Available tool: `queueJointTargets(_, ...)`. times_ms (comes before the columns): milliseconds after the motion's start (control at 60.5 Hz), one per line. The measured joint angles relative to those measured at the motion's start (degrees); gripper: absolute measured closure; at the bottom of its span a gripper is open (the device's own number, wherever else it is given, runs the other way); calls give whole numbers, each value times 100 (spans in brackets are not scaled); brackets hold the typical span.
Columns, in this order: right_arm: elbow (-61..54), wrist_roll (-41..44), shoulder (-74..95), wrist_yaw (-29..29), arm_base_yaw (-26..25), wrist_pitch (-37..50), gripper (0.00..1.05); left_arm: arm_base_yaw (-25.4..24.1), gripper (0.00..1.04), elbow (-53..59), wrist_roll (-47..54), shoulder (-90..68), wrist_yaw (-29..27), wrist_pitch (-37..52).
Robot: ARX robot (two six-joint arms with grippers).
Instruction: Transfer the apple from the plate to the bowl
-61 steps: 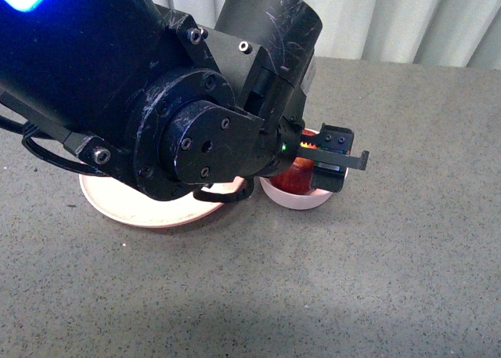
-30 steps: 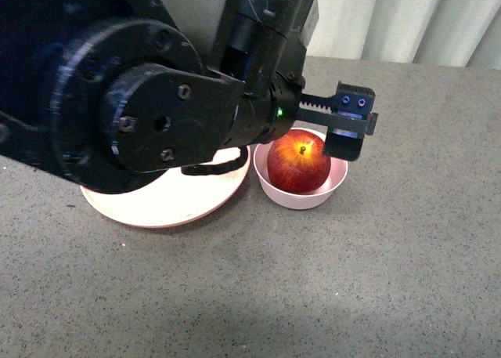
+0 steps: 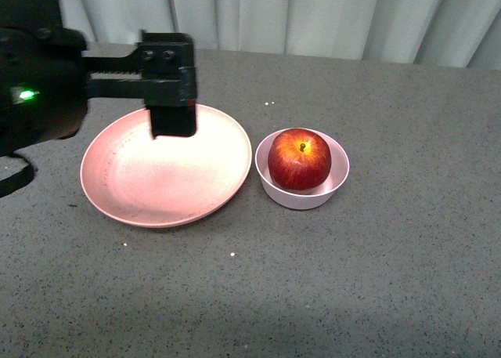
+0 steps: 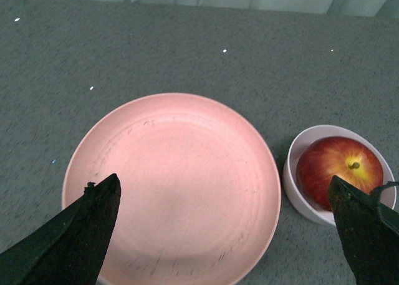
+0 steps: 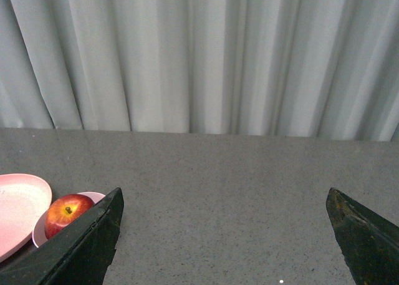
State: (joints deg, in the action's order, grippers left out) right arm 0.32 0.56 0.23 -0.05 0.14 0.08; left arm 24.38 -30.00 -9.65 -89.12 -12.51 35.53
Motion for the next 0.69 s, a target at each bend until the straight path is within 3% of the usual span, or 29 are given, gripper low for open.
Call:
queueJointTargets(198,0,0,0,-2,0,0,9,-236,7,949,-144,1473,-127,-442)
queueJointTargets(611,0,0,0,-2,0,0,9,-525,7,1781,-59,3781,-149,-1517)
queueJointTargets(628,0,0,0,-2,0,0,9,-522,7,1799,-4,3764,-190,-1467)
queueJointTargets(694,0,0,2,-2,0,0,9,-671,24,2474,507,3342,-407,603)
